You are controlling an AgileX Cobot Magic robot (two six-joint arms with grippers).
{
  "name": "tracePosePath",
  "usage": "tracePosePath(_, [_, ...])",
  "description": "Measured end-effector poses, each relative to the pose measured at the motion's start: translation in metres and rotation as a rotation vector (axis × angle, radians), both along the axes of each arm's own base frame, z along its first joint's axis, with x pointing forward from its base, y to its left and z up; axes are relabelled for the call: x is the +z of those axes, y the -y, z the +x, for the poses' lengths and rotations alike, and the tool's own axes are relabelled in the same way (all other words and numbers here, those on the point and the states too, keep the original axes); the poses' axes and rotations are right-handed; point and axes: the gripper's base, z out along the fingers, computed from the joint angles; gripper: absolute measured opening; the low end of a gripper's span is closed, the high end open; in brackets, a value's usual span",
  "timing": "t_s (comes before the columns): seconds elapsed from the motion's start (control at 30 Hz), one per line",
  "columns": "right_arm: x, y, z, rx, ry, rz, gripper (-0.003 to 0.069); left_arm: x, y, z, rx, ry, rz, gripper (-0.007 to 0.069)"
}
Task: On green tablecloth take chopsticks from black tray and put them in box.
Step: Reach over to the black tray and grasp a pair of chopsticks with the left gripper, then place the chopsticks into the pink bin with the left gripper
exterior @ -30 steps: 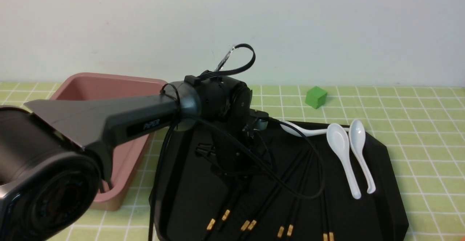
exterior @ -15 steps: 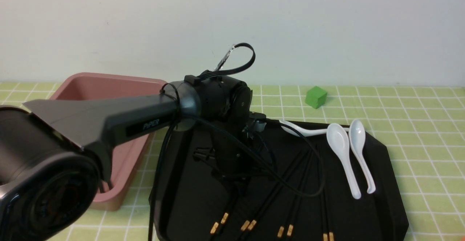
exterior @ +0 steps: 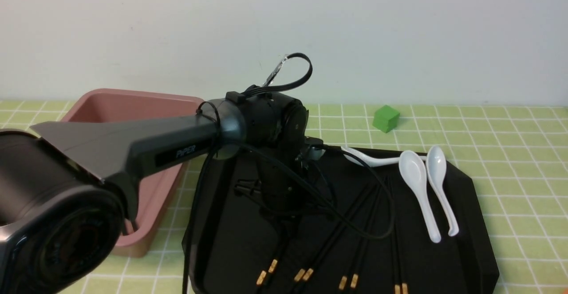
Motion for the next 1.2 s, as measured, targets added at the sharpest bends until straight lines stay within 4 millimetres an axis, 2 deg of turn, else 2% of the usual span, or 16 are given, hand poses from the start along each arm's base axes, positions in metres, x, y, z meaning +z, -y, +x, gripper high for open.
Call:
tracePosePath(0.07, [0.0,0.0,0.0,0.0,0.0,0.0,0.024,0.004,-0.001,0.0,0.013,0.005,-0.002,0.0106])
tracePosePath(0.17, [0.0,0.0,0.0,0.0,0.0,0.0,0.024,0.023,-0.005,-0.006,0.034,0.013,-0.009,0.0106])
tracePosePath(0.3, [0.0,0.0,0.0,0.0,0.0,0.0,0.024,0.095,-0.022,-0.018,0.059,0.126,-0.072,0.0106])
tracePosePath(0.37, [0.0,0.0,0.0,0.0,0.0,0.0,0.024,0.139,-0.046,-0.022,0.107,0.202,-0.115,0.0106])
tracePosePath(0.4, [0.0,0.0,0.0,0.0,0.0,0.0,0.024,0.16,-0.067,-0.022,0.151,0.237,-0.13,0.0106])
tracePosePath(0.43, [0.0,0.0,0.0,0.0,0.0,0.0,0.024,0.172,-0.08,-0.024,0.179,0.248,-0.131,0.0106])
tracePosePath(0.47, [0.0,0.0,0.0,0.0,0.0,0.0,0.024,0.184,-0.105,-0.021,0.238,0.268,-0.122,0.0106])
tracePosePath(0.5, [0.0,0.0,0.0,0.0,0.0,0.0,0.024,0.186,-0.11,-0.021,0.248,0.266,-0.119,0.0106])
tracePosePath(0.53, [0.0,0.0,0.0,0.0,0.0,0.0,0.024,0.192,-0.144,-0.015,0.339,0.271,-0.107,0.0106])
tracePosePath(0.6, [0.0,0.0,0.0,0.0,0.0,0.0,0.024,0.19,-0.18,-0.007,0.443,0.267,-0.09,0.0106])
tracePosePath(0.67, [0.0,0.0,0.0,0.0,0.0,0.0,0.024,0.179,-0.215,0.003,0.566,0.252,-0.083,0.0106])
tracePosePath(0.8, [0.0,0.0,0.0,0.0,0.0,0.0,0.024,0.146,-0.258,0.021,0.749,0.218,-0.112,0.0106])
tracePosePath(0.9, [0.0,0.0,0.0,0.0,0.0,0.0,0.024,0.12,-0.266,0.036,0.789,0.207,-0.114,0.0106])
tracePosePath(1.0, [0.0,0.0,0.0,0.0,0.0,0.0,0.024,0.096,-0.266,0.048,0.791,0.185,-0.106,0.0113])
tracePosePath(1.1, [0.0,0.0,0.0,0.0,0.0,0.0,0.024,0.076,-0.265,0.054,0.796,0.144,-0.096,0.0163])
tracePosePath(1.2, [0.0,0.0,0.0,0.0,0.0,0.0,0.024,0.068,-0.265,0.055,0.795,0.109,-0.082,0.0237])
